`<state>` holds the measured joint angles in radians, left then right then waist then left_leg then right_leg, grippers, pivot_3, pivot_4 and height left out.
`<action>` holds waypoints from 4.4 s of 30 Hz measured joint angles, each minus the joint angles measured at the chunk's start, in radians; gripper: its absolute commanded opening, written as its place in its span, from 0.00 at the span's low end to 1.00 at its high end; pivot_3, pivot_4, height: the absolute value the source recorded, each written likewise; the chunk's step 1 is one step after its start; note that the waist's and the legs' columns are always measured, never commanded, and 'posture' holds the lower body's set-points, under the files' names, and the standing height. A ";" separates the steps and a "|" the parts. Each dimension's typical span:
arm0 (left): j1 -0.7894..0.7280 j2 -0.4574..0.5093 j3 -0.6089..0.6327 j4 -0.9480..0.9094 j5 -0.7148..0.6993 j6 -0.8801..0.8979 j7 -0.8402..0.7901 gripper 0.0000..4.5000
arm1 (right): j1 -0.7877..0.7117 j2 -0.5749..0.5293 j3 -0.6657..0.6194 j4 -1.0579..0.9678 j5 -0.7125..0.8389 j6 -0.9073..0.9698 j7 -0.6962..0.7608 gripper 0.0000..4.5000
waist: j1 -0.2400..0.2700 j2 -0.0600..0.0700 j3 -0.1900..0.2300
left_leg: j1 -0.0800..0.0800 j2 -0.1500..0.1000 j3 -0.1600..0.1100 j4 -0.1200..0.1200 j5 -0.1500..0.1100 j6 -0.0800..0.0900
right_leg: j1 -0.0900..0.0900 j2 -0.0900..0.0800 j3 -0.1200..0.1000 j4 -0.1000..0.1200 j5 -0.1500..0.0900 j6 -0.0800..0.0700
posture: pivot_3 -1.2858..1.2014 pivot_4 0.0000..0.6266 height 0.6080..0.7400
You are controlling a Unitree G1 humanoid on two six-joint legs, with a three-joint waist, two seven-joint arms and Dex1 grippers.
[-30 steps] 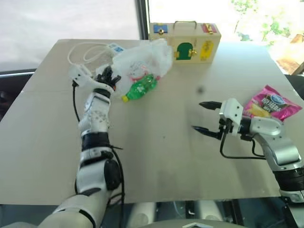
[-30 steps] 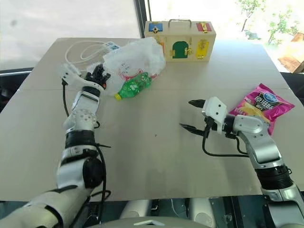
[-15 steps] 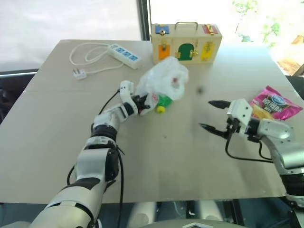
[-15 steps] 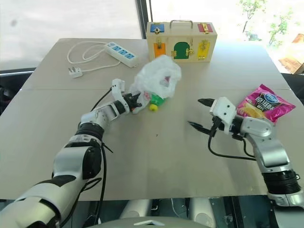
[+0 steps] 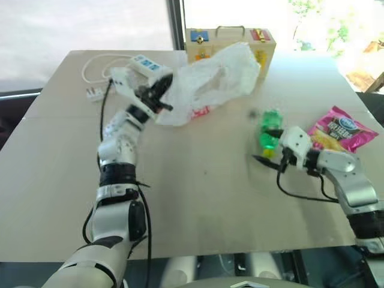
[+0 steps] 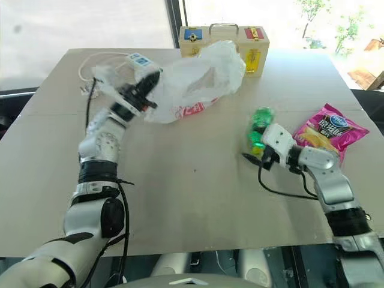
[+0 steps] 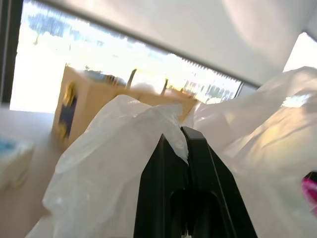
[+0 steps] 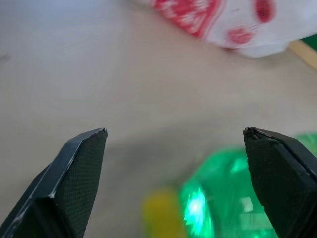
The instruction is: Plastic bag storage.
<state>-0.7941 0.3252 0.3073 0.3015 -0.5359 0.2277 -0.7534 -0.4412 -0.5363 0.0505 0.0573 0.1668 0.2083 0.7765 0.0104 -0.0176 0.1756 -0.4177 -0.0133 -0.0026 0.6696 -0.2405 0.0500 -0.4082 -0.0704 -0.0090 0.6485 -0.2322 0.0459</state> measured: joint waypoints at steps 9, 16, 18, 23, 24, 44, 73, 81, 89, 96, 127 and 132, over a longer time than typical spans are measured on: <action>0.095 0.009 0.004 -0.197 -0.047 0.094 0.127 0.00 | -0.170 0.063 -0.083 0.256 -0.113 0.124 -0.352 0.99 | 0.004 0.000 0.000 | -0.001 -0.002 0.001 -0.001 0.000 0.000 | -0.001 0.004 -0.002 0.000 0.000 0.000 | 0.52 0.24 1.00; 0.182 0.046 0.008 -0.351 -0.115 0.150 0.125 0.00 | -0.130 0.020 -0.093 0.196 -0.146 0.128 -0.378 0.99 | 0.003 0.000 0.000 | -0.001 -0.001 0.001 -0.001 0.000 0.000 | -0.001 0.004 -0.001 0.000 0.000 0.000 | 0.52 0.24 1.00; 0.229 0.071 0.015 -0.431 -0.170 0.185 0.112 0.00 | -0.108 0.000 -0.110 0.162 -0.147 0.137 -0.390 0.99 | 0.002 0.000 0.000 | -0.001 -0.001 0.001 -0.001 0.000 0.000 | -0.001 0.004 0.000 0.000 0.000 0.000 | 0.52 0.24 1.00; 0.456 0.117 0.032 -0.634 -0.304 0.313 0.110 0.00 | -0.018 -0.043 -0.243 0.006 -0.106 0.331 -0.425 0.99 | 0.002 0.001 0.000 | 0.000 0.001 0.001 -0.001 0.000 0.000 | -0.001 0.001 0.002 0.000 0.000 0.000 | 0.52 0.24 1.00; 0.485 0.102 0.033 -0.651 -0.331 0.326 0.128 0.00 | -0.005 -0.022 -0.265 -0.041 -0.082 0.396 -0.435 0.99 | 0.002 0.000 0.000 | 0.000 0.001 0.001 -0.001 0.000 0.001 | -0.001 0.001 0.002 0.000 0.000 0.000 | 0.52 0.24 1.00; 0.641 -0.025 -0.053 -0.776 -0.350 0.264 0.282 0.00 | 0.085 0.103 -0.287 -0.302 0.126 0.926 -0.496 0.64 | 0.001 0.001 -0.001 | 0.003 0.000 0.003 0.001 -0.003 0.005 | -0.001 0.008 0.002 0.006 -0.001 -0.001 | 0.52 0.24 1.00; 0.517 -0.030 -0.045 -0.674 -0.381 0.250 0.325 0.00 | -0.032 -0.123 0.058 -0.456 0.281 0.336 0.100 0.64 | 0.002 0.001 0.000 | 0.002 0.001 0.003 0.000 -0.003 0.006 | -0.001 0.007 0.002 0.004 -0.001 -0.001 | 0.52 0.24 1.00; 0.631 0.101 -0.165 -0.822 -0.431 0.311 0.108 0.00 | -0.168 -0.042 0.157 -0.242 0.129 0.332 0.047 0.64 | -0.004 0.001 0.000 | 0.002 0.001 0.004 -0.001 -0.001 0.001 | -0.003 0.008 0.003 0.004 -0.001 -0.002 | 0.52 0.24 1.00; 0.718 0.205 -0.184 -0.850 -0.407 0.323 -0.018 0.00 | -0.352 0.117 0.289 0.026 -0.003 0.356 0.035 0.64 | -0.019 0.002 0.001 | 0.001 0.001 0.005 -0.001 -0.002 0.004 | -0.005 0.008 0.003 0.005 -0.001 -0.002 | 0.52 0.24 1.00; 0.736 0.187 -0.201 -0.840 -0.349 0.285 -0.028 0.00 | -0.596 0.652 -0.263 0.285 0.357 0.811 -0.419 0.98 | -0.016 0.001 0.000 | 0.001 0.002 0.000 -0.003 0.000 -0.001 | -0.005 0.003 0.002 0.007 -0.002 -0.004 | 0.52 0.24 1.00; 0.637 0.080 0.162 -0.686 -0.686 0.246 0.280 0.00 | -0.207 -0.096 -0.203 -0.285 0.559 0.747 0.008 0.98 | -0.017 0.002 0.002 | 0.001 0.001 0.001 -0.001 -0.003 0.006 | -0.003 0.006 0.001 0.007 -0.002 -0.003 | 0.52 0.24 1.00; 0.577 0.058 0.107 -0.685 -0.674 0.245 0.293 0.00 | -0.169 0.020 -0.123 -0.420 0.687 0.834 -0.012 0.98 | -0.017 0.002 0.002 | 0.001 0.000 0.001 -0.001 -0.003 0.006 | -0.003 0.002 0.001 0.006 -0.002 -0.003 | 0.52 0.24 1.00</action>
<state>-0.2170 0.3830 0.4138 -0.3838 -1.2097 0.4726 -0.4606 -0.6101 -0.5160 -0.0721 -0.3626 0.8542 1.0427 0.7645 -0.0071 -0.0158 0.1774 -0.4172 -0.0129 -0.0015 0.6688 -0.2436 0.0556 -0.4116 -0.0682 -0.0080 0.6550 -0.2344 0.0432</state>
